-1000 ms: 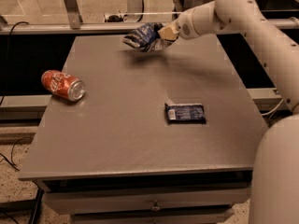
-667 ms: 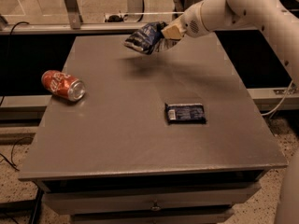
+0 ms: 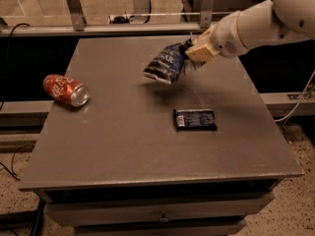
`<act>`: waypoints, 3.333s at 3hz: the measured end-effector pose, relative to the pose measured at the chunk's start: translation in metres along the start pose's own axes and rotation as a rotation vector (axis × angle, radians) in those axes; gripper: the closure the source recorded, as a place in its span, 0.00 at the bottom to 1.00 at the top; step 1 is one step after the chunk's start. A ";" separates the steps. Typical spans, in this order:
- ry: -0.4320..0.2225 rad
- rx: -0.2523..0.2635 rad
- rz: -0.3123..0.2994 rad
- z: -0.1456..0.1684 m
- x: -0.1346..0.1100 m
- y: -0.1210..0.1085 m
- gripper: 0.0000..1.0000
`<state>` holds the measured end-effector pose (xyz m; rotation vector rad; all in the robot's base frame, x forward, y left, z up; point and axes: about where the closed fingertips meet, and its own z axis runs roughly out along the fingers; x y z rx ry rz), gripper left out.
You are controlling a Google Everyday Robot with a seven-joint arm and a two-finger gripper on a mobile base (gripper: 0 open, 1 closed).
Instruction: Move blue chip bag near rxbar blueberry
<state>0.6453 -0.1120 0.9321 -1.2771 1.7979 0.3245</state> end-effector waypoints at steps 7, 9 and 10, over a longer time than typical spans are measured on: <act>0.038 0.076 0.030 -0.052 0.089 -0.005 0.00; -0.042 0.293 0.055 -0.180 0.129 -0.069 0.00; -0.046 0.306 0.050 -0.187 0.127 -0.072 0.00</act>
Offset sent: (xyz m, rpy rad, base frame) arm -0.0655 -0.0676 -0.0489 -0.0747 0.0237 0.0001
